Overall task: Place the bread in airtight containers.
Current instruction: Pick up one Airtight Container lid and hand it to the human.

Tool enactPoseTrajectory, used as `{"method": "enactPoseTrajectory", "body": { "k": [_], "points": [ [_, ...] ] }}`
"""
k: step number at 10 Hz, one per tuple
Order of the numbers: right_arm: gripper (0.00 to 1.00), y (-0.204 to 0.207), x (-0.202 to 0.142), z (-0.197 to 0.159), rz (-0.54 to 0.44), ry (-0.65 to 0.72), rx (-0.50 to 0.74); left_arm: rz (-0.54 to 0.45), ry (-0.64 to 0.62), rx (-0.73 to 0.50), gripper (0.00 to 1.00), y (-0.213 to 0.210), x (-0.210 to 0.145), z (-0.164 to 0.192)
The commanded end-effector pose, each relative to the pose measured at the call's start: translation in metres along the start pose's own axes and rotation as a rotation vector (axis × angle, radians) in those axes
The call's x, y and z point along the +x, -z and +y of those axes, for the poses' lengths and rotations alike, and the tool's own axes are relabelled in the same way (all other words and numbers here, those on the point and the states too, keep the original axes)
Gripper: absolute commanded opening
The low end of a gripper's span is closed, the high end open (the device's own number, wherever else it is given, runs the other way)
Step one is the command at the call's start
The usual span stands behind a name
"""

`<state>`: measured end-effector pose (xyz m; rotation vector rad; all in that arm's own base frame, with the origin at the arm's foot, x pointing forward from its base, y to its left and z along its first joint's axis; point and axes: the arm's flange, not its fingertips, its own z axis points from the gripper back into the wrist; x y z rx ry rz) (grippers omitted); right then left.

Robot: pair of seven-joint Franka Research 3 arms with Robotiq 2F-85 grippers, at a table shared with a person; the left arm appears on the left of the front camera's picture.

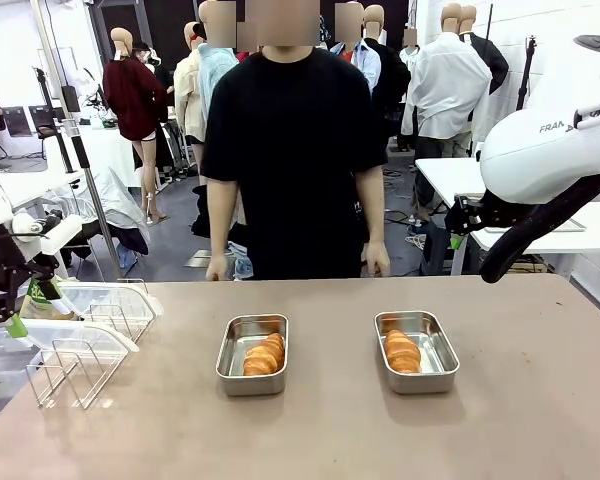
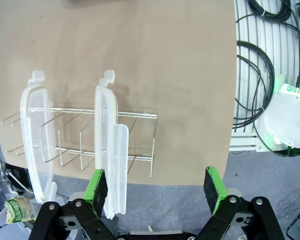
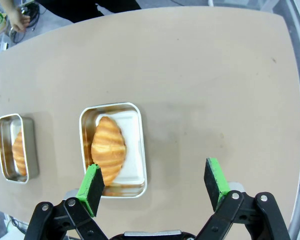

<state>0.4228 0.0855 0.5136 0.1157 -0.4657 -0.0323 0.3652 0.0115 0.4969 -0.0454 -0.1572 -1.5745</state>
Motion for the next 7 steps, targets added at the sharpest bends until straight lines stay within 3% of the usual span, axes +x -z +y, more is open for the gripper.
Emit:
{"method": "enactPoseTrajectory", "body": {
  "k": [1, 5, 7],
  "points": [
    [1.00, 0.001, 0.000, 0.000, 0.002, -0.001, -0.001, 0.000, 0.000, 0.000, 1.00, 0.000, 0.000, 0.000],
    [1.00, 0.001, 0.000, 0.000, 0.002, -0.001, -0.001, 0.065, 0.151, 0.027, 1.00, 0.024, -0.001, 0.008],
    [1.00, 0.001, 0.000, 0.000, 0.002, -0.001, -0.001, 0.102, 0.143, 0.040, 1.00, 0.039, -0.003, 0.017]
  ]
}}
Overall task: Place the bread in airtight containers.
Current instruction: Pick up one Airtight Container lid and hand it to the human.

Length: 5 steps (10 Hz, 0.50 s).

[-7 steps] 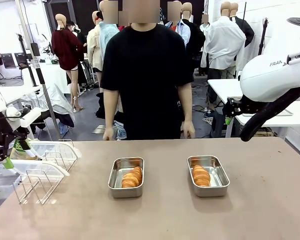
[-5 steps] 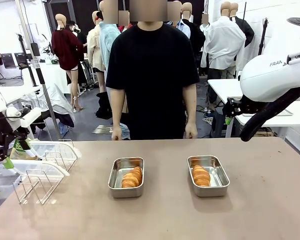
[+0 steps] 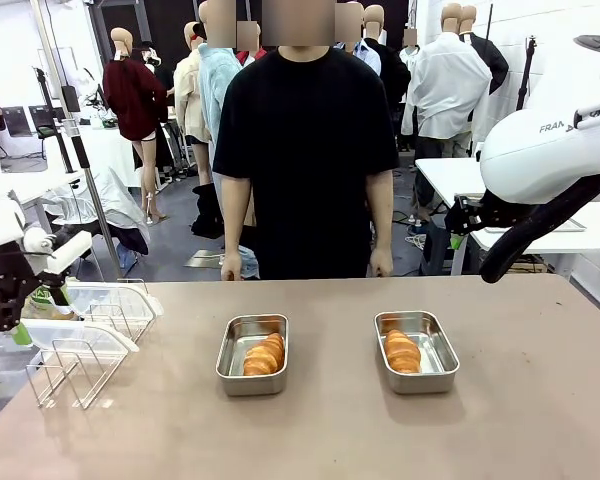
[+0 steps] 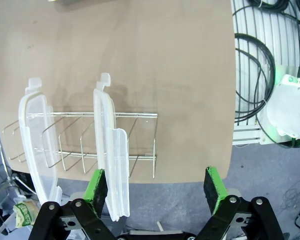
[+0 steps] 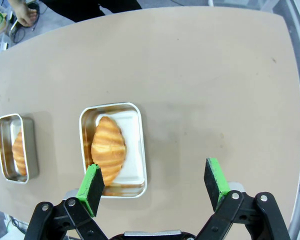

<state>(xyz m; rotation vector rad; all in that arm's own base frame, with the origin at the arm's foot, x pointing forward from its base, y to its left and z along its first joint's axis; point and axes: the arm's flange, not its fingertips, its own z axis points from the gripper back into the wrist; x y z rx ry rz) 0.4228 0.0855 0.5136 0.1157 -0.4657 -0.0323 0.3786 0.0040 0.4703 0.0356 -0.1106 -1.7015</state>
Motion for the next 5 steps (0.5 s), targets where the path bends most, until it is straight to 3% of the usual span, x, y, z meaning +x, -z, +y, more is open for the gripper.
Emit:
{"method": "enactPoseTrajectory", "body": {
  "k": [1, 5],
  "points": [
    [1.00, 0.001, 0.000, 0.000, 0.002, -0.001, -0.001, 0.027, 0.007, 0.060, 1.00, 0.018, -0.006, 0.009],
    [1.00, 0.001, 0.000, 0.000, 0.002, -0.001, -0.001, 0.033, -0.014, 0.083, 1.00, 0.039, -0.011, 0.023]
  ]
}}
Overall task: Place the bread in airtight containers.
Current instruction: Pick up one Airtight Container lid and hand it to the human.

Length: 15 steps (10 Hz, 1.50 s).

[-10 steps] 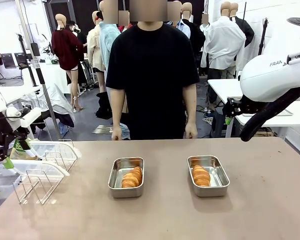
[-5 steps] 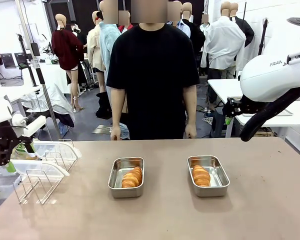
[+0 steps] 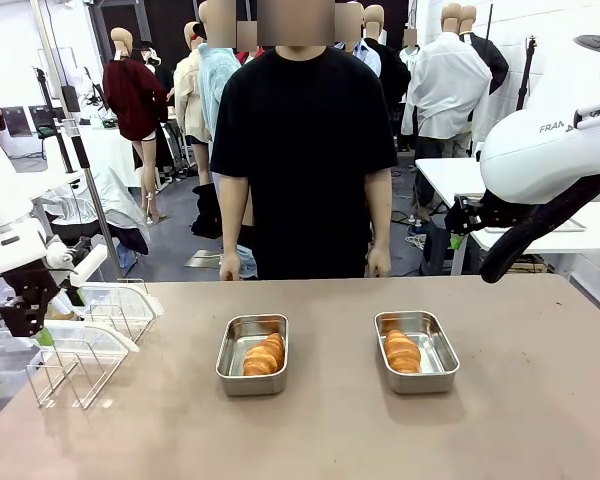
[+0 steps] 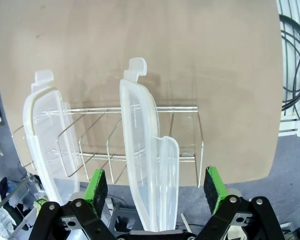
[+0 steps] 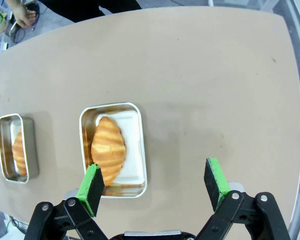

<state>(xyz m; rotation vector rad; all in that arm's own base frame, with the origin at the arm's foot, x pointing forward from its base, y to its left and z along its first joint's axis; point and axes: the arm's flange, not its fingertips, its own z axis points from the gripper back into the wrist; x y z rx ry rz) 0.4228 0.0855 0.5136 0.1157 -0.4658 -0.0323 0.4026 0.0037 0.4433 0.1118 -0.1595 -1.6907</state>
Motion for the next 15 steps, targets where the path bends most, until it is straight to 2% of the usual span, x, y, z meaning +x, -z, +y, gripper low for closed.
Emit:
{"method": "enactPoseTrajectory", "body": {
  "k": [1, 4, 5, 9, 10, 15],
  "points": [
    [1.00, 0.001, 0.000, 0.000, 0.003, -0.001, -0.001, 0.001, -0.010, 0.000, 1.00, 0.015, -0.007, 0.004],
    [1.00, 0.001, 0.000, 0.000, 0.003, -0.001, -0.001, -0.012, -0.002, -0.008, 1.00, 0.022, -0.011, 0.010],
    [1.00, 0.001, 0.000, 0.000, 0.003, -0.001, -0.001, 0.005, 0.000, 0.008, 0.93, 0.025, -0.012, 0.011],
    [1.00, 0.001, 0.000, 0.000, 0.003, -0.001, -0.001, 0.018, -0.010, -0.019, 0.16, 0.024, -0.012, 0.012],
    [1.00, 0.001, 0.000, 0.000, 0.003, -0.001, -0.001, 0.017, -0.008, -0.022, 0.00, 0.024, -0.012, 0.013],
    [1.00, 0.001, 0.000, 0.000, 0.003, -0.001, -0.001, 0.018, -0.004, -0.038, 0.00, 0.024, -0.012, 0.015]
  ]
}}
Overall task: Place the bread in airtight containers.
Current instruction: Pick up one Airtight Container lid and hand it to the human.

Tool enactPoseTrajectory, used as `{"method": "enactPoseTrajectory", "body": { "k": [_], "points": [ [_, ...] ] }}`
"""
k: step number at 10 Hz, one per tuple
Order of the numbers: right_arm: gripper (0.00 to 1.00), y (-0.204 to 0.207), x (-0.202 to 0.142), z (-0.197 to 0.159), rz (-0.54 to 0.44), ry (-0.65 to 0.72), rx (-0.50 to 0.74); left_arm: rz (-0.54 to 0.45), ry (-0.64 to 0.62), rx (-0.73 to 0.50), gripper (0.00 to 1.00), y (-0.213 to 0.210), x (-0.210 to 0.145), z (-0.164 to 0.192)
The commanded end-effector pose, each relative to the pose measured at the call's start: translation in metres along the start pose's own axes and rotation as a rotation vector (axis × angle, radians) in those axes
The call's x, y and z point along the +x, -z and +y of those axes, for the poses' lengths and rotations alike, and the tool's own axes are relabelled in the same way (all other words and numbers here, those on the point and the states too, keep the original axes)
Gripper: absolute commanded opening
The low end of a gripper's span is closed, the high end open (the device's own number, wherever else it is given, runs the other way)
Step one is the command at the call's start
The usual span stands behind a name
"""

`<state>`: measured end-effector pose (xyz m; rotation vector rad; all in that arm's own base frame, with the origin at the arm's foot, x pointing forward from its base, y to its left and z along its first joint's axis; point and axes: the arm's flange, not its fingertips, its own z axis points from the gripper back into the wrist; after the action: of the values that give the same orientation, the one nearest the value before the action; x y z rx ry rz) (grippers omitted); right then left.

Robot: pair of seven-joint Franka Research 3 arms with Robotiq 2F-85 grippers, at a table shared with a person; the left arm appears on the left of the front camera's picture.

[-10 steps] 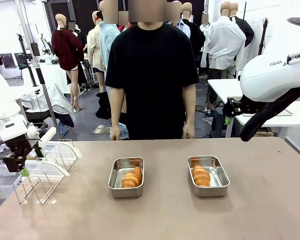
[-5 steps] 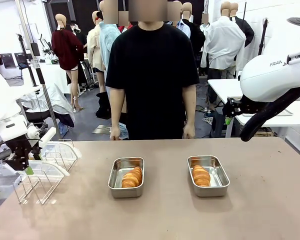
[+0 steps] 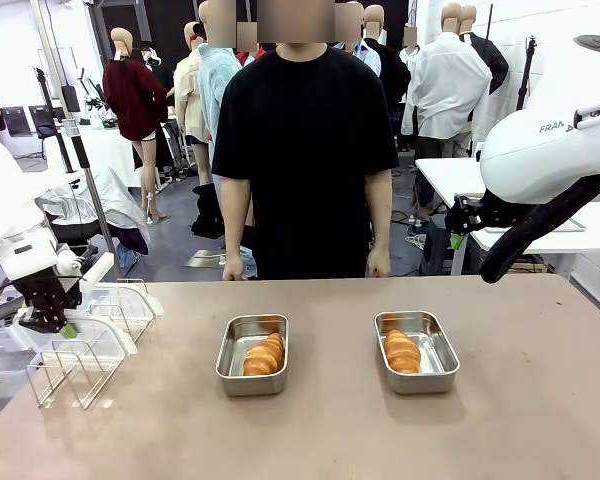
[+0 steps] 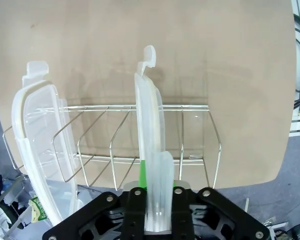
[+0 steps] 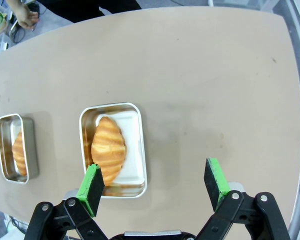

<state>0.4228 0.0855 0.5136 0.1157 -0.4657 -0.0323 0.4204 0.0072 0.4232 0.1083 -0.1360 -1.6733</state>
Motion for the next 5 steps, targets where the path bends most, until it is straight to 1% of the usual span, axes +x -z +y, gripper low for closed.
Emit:
{"method": "enactPoseTrajectory", "body": {
  "k": [1, 5],
  "points": [
    [1.00, 0.0007, -0.0004, -0.0002, 0.002, -0.001, -0.001, 0.007, 0.011, -0.023, 0.00, 0.0013, -0.0059, 0.0020],
    [1.00, 0.0007, -0.0004, -0.0002, 0.002, -0.001, -0.001, 0.009, 0.014, -0.039, 0.00, -0.0031, -0.0048, -0.0005]
  ]
}}
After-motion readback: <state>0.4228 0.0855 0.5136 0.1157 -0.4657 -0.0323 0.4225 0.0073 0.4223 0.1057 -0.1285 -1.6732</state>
